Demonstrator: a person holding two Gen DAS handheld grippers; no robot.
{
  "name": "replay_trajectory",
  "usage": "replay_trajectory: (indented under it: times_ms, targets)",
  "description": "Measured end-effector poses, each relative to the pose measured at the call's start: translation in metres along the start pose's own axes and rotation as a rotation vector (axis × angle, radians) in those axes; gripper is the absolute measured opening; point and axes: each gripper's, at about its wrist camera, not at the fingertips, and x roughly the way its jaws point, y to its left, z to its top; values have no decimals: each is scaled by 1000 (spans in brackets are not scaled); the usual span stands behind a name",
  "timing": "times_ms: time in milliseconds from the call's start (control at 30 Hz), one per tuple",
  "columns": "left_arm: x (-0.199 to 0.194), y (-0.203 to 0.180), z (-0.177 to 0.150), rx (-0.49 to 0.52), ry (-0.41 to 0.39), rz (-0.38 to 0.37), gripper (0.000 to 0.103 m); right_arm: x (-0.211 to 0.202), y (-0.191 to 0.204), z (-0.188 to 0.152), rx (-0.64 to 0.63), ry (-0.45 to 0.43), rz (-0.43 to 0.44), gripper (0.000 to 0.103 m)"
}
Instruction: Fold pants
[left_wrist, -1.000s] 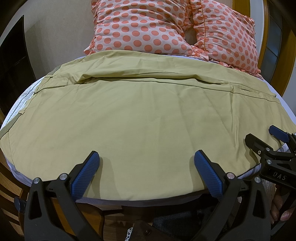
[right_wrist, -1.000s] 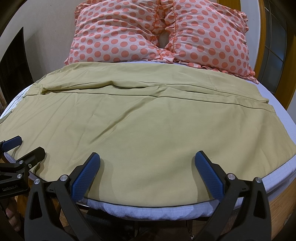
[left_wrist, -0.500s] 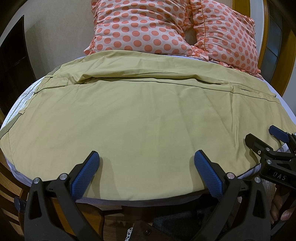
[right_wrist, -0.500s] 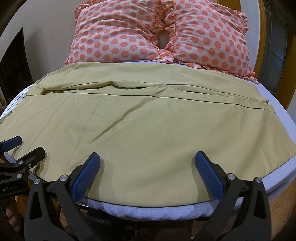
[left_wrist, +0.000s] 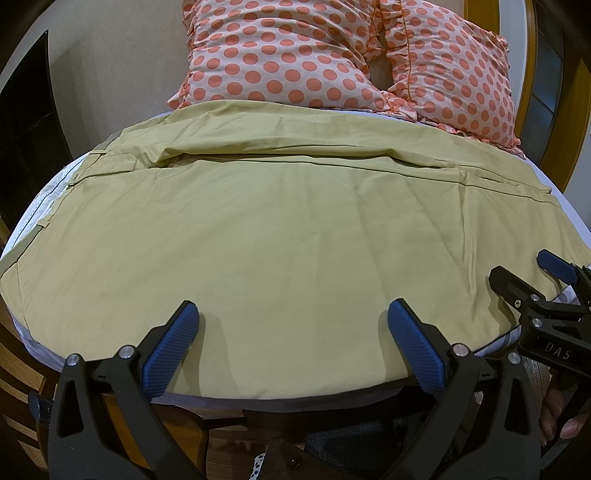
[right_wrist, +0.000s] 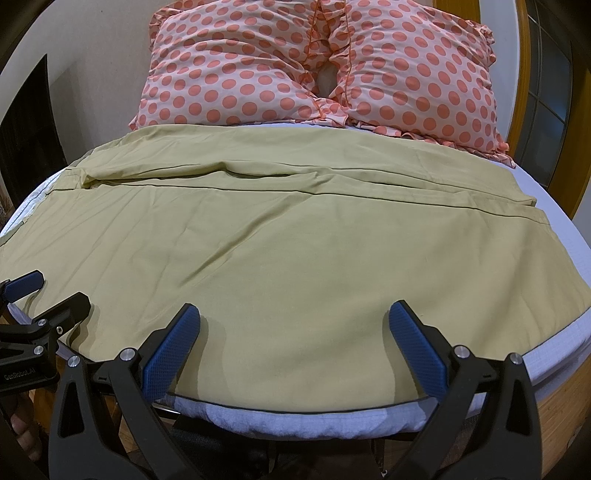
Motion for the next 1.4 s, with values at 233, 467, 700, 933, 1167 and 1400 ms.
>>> replay_trajectory:
  times_ms: [233,467,700,933,1167,1400]
  targets:
    - [0,0,0,0,-2,0,101,-1,2,-3,-5,-7,2,102]
    - [2,2,10,48,17,-4,101,0,-49,63,3,1,-60,102]
    - [-14,14,28,11,-100,-35,101,70,-191,187,414,59,-239,74]
    - [-7,27,39,-28,-117,-69,101,196,-282,246,720,210,-377,55]
    - [7,28,44,-16,-98,-73,101,238,-287,246,686,243,-539,54]
    - [13,27,45,-21,-100,-85,101,229,-291,211,641,65,-435,7]
